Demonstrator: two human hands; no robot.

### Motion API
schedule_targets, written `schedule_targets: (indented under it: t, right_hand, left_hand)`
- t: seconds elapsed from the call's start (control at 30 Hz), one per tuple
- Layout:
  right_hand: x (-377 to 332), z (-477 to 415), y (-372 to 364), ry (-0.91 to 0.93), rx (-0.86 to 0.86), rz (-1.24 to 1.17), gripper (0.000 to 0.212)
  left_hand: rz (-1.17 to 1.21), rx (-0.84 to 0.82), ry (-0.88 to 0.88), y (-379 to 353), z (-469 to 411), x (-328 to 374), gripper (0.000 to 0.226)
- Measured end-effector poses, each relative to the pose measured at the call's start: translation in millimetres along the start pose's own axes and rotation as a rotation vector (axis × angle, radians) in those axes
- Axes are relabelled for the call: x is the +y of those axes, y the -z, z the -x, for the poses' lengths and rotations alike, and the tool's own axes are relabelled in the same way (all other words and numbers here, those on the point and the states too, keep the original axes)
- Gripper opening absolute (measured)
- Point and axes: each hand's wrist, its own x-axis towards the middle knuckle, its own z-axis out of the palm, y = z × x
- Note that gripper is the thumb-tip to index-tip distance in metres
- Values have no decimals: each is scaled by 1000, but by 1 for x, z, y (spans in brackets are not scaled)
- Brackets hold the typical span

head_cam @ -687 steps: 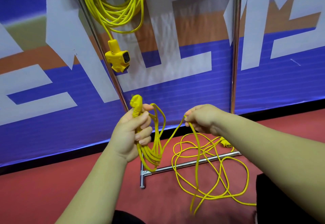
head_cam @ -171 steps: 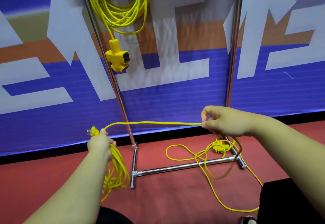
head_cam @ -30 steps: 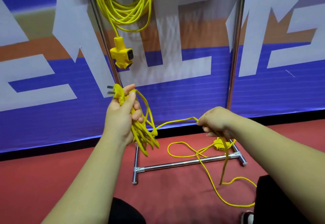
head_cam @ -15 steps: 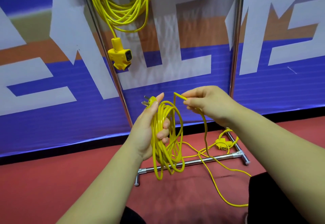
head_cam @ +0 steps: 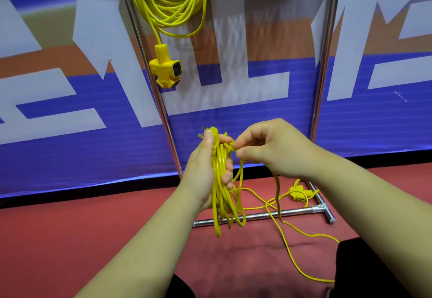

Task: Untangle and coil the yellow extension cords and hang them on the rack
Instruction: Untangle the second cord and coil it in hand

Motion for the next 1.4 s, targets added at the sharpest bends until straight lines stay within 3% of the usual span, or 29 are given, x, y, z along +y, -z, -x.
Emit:
schedule_targets:
  t: [0.17, 0.33, 0.53, 0.73, 0.8, 0.93, 1.13, 1.23, 1.4]
  right_hand:
    - [4, 1, -6, 0, 38, 55, 19]
    - [9, 4, -10, -64, -87, -137, 18]
    - [37, 6, -35, -156, -271, -275, 19]
    - [62, 11, -57, -282, -401, -343, 22]
    - [82, 13, -60, -310, -422, -255, 23]
    - [124, 21, -58, -455, -440, -55, 37]
    - [142, 22, -47, -638, -320, -73, 49]
    - [136, 8, -42, -651, -195, 54, 50]
    - [90, -20, -28, -656, 112, -348, 20]
  left_hand:
    - [-32, 133, -71, -5, -4, -4, 56]
    - [-91, 272, -205, 4, -12, 0, 20]
    - [-86, 503, -268, 24, -19, 12, 23]
    - [162, 612, -284, 39, -23, 25, 17]
    - [304, 635, -251, 50, -25, 30, 15]
    - [616, 601, -183, 75, -26, 39, 16]
    - [684, 396, -109, 80, -20, 41, 15]
    - [559, 279, -61, 78, -16, 41, 12]
    - [225, 130, -77, 62, -6, 38, 12]
